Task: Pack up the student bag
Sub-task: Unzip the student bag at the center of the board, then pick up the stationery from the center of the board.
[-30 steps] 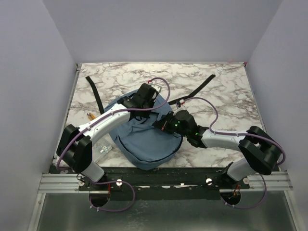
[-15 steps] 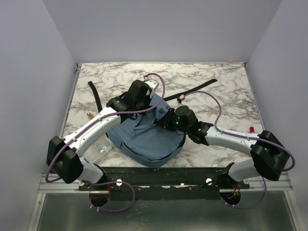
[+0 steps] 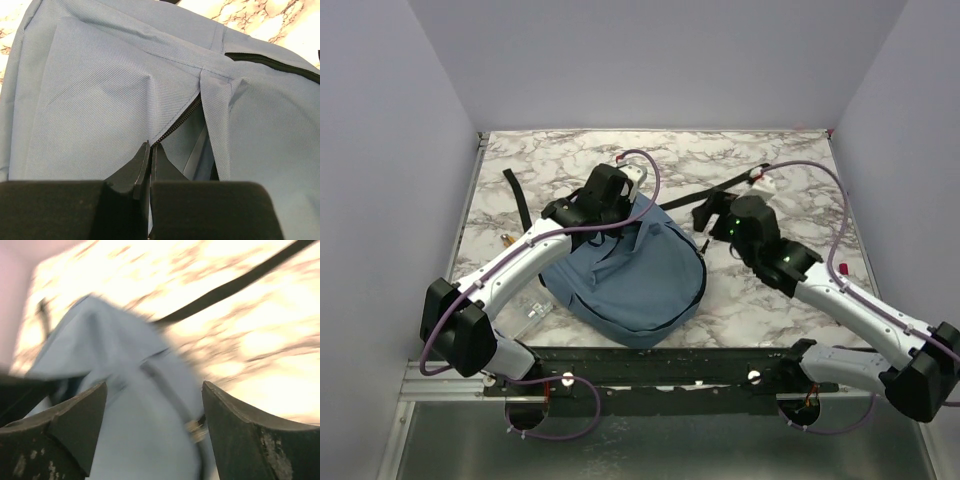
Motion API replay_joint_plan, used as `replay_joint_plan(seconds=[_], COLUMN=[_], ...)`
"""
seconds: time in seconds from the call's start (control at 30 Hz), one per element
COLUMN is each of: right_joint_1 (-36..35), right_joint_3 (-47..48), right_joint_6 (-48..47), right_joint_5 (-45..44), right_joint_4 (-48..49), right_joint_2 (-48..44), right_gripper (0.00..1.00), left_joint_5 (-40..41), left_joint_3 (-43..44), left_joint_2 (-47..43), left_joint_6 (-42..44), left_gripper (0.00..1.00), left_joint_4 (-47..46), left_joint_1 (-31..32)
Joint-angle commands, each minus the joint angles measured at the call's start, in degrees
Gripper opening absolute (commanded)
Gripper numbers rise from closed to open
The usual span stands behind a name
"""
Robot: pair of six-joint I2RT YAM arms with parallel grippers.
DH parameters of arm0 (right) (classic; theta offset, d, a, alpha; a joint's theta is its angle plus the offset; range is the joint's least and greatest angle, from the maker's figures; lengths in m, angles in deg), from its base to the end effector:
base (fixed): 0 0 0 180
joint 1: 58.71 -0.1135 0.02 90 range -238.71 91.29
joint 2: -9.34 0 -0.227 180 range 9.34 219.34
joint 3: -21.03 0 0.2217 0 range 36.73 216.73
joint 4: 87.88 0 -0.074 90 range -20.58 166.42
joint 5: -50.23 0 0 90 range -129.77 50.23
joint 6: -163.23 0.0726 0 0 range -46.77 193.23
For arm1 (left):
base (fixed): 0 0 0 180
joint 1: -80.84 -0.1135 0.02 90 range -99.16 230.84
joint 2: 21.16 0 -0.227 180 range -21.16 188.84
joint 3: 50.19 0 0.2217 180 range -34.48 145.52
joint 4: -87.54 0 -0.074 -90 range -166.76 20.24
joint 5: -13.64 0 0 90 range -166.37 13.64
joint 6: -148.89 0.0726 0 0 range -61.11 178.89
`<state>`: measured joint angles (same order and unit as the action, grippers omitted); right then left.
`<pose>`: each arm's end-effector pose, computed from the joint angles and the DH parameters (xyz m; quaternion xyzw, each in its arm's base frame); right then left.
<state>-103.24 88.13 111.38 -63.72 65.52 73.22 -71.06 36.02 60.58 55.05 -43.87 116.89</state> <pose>0.2133 0.1685 0.2741 0.0683 0.8226 0.2247 0.5179 0.2574 -0.1790 0.2536 0.2379 0.8888 -0.0928 0.3805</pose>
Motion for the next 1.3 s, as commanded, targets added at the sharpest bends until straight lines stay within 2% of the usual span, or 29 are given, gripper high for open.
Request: replay_joint_plan(seconds=[0.0,0.13,0.33,0.47,0.67,1.0,1.27], right_joint_1=[13.21,28.01,50.57,59.01,70.01,71.52,71.53], right_joint_3=[0.00,-1.05,-2.28,-5.23,-5.87,-7.81,-8.51], right_joint_6=[-3.87,-0.58,2.65,1.89,-1.58,-8.53,-7.68], right_joint_5=[-13.15,-18.24,-10.32,-6.22,-1.07,9.08,8.00], right_joint_4=[-7.47,-7.78,-5.73,-1.43,1.01,4.99,1.35], right_joint_2=[-0.20,3.26,12.21,16.08,21.92,25.37,25.34], right_gripper=[0.82,0.92,0.95,0.99,1.00,0.98,0.82], left_joint_5=[-2.32,-3.43,-5.21,-7.74,-8.67,-10.31,-11.42], left_joint_3=[1.92,1.82,1.86,1.66,0.70,0.98,1.26], left_joint_2=[-0.09,-0.15,-0.63,-1.00,-1.49,-0.30,0.39], left_joint_6=[-1.22,-1.62,-2.36,-2.64,-3.11,-3.59,-4.28], left_gripper=[0.00,0.00,0.00,0.00,0.00,0.00,0.00], left_joint_4=[0.73,0.73,0.69,0.68,0.37,0.25,0.21], left_joint_1=[-0.55,-0.59,-0.55,-0.55,-0.55,-0.55,-0.55])
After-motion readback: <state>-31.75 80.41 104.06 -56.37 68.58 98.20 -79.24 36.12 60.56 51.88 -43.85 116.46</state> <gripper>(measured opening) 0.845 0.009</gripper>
